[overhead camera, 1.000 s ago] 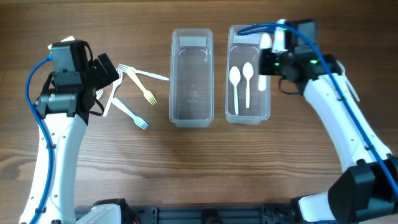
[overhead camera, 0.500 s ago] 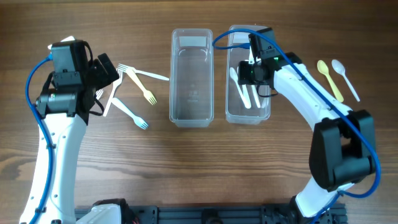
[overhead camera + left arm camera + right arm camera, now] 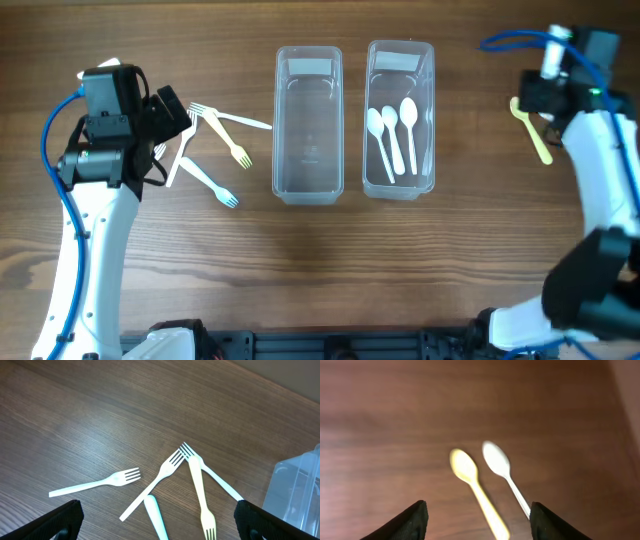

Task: Pack container
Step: 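Grasp the yellow spoon with the right gripper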

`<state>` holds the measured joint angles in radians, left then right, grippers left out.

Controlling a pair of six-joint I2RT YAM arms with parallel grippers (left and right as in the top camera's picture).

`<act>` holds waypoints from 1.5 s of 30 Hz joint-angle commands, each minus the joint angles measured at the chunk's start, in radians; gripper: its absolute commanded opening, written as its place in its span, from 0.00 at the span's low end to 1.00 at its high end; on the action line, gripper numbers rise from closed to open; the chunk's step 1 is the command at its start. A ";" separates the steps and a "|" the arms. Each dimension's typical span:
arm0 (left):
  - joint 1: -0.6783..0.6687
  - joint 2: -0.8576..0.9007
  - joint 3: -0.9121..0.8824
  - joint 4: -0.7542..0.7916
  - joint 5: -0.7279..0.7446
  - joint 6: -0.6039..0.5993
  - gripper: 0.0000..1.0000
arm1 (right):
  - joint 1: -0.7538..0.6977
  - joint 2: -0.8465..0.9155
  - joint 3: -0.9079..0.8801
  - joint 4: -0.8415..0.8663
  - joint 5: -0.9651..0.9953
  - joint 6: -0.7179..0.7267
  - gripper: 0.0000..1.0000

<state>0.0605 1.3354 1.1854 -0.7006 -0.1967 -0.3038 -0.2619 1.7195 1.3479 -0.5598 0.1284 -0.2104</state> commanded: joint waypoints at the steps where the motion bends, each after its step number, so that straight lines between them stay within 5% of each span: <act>1: 0.004 -0.004 0.018 0.000 -0.009 0.013 1.00 | -0.069 0.128 0.000 0.000 -0.160 -0.087 0.63; 21: 0.004 -0.004 0.018 0.000 -0.009 0.012 1.00 | -0.118 0.373 0.000 0.108 -0.201 -0.178 0.60; 24: 0.004 -0.004 0.018 0.000 -0.010 0.013 1.00 | -0.118 0.374 0.000 0.106 -0.201 -0.164 0.54; 27: 0.004 -0.004 0.018 0.000 -0.010 0.013 1.00 | -0.118 0.374 0.000 0.068 -0.206 -0.121 0.35; 32: 0.004 -0.004 0.018 0.000 -0.010 0.012 1.00 | -0.118 0.374 0.000 0.008 -0.216 -0.092 0.29; 36: 0.004 -0.004 0.018 0.000 -0.009 0.012 1.00 | -0.117 0.374 0.000 -0.023 -0.216 -0.023 0.15; 45: 0.004 -0.004 0.018 0.000 -0.009 0.012 1.00 | -0.116 0.343 0.000 -0.056 -0.223 0.106 0.14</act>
<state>0.0601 1.3354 1.1854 -0.7006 -0.1967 -0.3038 -0.3767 2.0686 1.3659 -0.5869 -0.0788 -0.1886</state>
